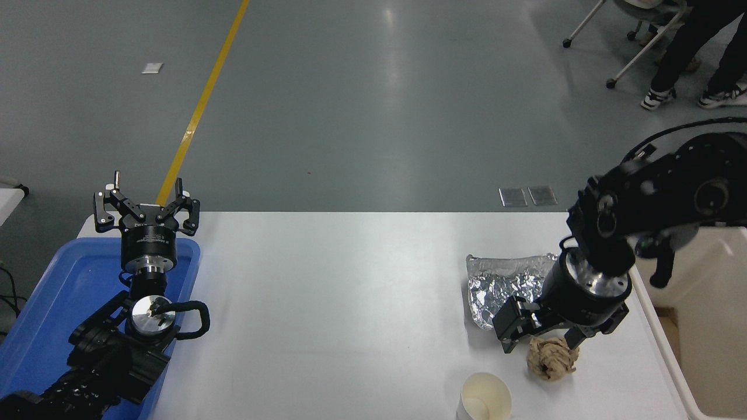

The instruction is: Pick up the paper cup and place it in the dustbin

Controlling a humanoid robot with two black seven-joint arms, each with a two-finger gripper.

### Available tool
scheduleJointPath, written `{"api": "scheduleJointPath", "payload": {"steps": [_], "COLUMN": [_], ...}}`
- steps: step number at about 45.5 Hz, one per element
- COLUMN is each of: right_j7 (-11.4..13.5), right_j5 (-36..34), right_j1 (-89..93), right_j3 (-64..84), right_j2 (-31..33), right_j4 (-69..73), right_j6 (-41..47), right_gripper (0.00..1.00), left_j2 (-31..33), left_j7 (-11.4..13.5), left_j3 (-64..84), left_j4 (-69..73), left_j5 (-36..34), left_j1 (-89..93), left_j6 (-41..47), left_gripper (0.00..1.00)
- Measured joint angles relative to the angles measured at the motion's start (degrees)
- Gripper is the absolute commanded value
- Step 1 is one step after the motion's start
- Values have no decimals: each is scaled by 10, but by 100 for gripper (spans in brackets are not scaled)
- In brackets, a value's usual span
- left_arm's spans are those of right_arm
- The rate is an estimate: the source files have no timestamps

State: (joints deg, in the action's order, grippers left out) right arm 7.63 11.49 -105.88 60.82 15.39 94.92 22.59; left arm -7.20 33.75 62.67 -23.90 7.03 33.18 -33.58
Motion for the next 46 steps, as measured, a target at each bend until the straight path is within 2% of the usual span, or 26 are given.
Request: {"api": "scheduleJointPath", "payload": {"steps": [13,17,24,27,31,32,33,46], "right_j7": [1,1,1,1,0,0,0,0], "right_j5": [21,23,23,23,22,22,22,24], "right_j1": [99,119,147,157,166,168,170,176], "right_j3": [-8,-9,-9,-9,-8,-7,-6,4], "right_j2": [-24,-29,-39,-42,-45,-45,-46,-45], "right_j4": [-17,-21,-28,-30,-32,-33,-33,-30], "right_j6": [-75,-95,-140,-161,-185,-190,-195,-219], "right_gripper": [100,96,67,39,27,20,0,0], "left_j2": [0,0,0,0,0,0,0,0], "left_j7": [0,0,0,0,0,0,0,0], "left_j3": [0,0,0,0,0,0,0,0], "left_j4": [0,0,0,0,0,0,0,0], "left_j5": [0,0,0,0,0,0,0,0], "left_j1": [0,0,0,0,0,0,0,0], "left_j6": [0,0,0,0,0,0,0,0], "left_gripper": [99,99,99,99,99,99,99,99]}}
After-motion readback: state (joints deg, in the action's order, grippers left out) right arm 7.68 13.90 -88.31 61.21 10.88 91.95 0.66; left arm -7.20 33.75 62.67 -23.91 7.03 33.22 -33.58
